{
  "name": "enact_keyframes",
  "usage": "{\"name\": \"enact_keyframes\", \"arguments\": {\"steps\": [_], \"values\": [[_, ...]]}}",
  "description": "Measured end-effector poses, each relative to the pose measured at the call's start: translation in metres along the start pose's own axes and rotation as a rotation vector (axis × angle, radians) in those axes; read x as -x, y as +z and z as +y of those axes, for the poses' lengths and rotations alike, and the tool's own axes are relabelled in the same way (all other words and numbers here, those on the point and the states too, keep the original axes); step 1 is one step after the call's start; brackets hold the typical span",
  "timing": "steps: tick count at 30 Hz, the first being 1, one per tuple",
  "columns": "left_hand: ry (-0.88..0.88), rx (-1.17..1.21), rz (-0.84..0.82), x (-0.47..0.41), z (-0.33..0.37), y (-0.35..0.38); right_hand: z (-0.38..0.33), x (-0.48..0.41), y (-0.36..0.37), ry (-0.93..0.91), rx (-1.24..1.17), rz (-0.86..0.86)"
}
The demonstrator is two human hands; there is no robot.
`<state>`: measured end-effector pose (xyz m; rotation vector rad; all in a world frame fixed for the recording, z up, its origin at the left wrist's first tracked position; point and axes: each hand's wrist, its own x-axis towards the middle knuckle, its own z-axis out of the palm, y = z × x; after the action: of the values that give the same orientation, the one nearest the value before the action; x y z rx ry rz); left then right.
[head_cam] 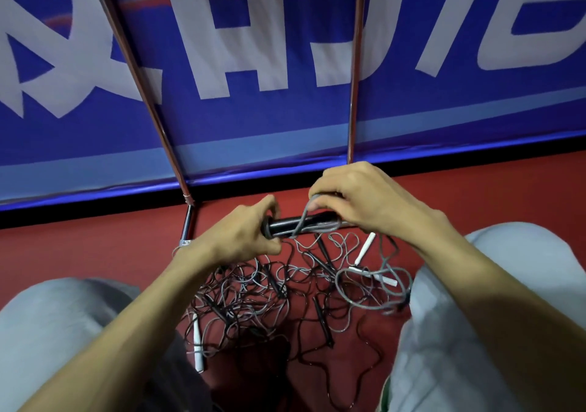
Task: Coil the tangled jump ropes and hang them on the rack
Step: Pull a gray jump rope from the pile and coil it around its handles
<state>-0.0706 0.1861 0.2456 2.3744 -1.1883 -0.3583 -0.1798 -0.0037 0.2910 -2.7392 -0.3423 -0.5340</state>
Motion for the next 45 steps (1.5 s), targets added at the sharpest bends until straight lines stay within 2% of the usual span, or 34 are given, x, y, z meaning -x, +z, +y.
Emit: {"name": "enact_keyframes", "arguments": {"steps": [4, 10, 13, 16, 20, 23, 29, 32, 35, 37, 41, 45], "values": [[0.083, -0.137, -0.022, 0.003, 0.011, 0.007, -0.002, -0.001, 0.010, 0.111, 0.000, 0.120], [0.143, -0.166, 0.101, 0.012, 0.025, 0.004, 0.004, -0.007, 0.014, 0.487, -0.145, 0.194], [0.207, -0.017, 0.053, 0.015, 0.026, -0.003, 0.007, -0.009, 0.011, 0.589, -0.397, 0.158], [0.208, 0.119, -0.006, 0.019, 0.021, -0.011, 0.010, -0.008, 0.010, 0.584, -0.749, 0.096], [0.177, 0.683, 0.011, 0.022, 0.024, -0.021, 0.008, -0.010, 0.016, 0.538, -0.901, 0.086], [0.139, 0.906, 0.116, 0.021, 0.029, -0.025, -0.001, -0.012, 0.018, 0.501, -0.977, -0.041], [0.050, 1.171, 0.375, 0.012, 0.028, -0.033, -0.005, -0.005, 0.020, 0.455, -0.917, -0.492], [-0.062, 1.052, 0.431, 0.009, 0.020, -0.032, -0.007, -0.004, 0.016, 0.475, -0.776, -0.571], [-0.144, 0.832, 0.423, 0.008, 0.009, -0.028, -0.001, -0.002, 0.009, 0.414, -0.426, -0.567], [-0.156, 0.688, 0.399, 0.006, 0.002, -0.025, 0.002, 0.001, 0.002, 0.376, -0.283, -0.530], [-0.096, 0.270, 0.345, 0.002, -0.008, -0.020, 0.000, 0.000, -0.010, 0.270, -0.164, -0.446], [-0.043, 0.025, 0.254, 0.000, -0.013, -0.012, -0.002, 0.000, -0.007, 0.125, -0.100, -0.350]]}}
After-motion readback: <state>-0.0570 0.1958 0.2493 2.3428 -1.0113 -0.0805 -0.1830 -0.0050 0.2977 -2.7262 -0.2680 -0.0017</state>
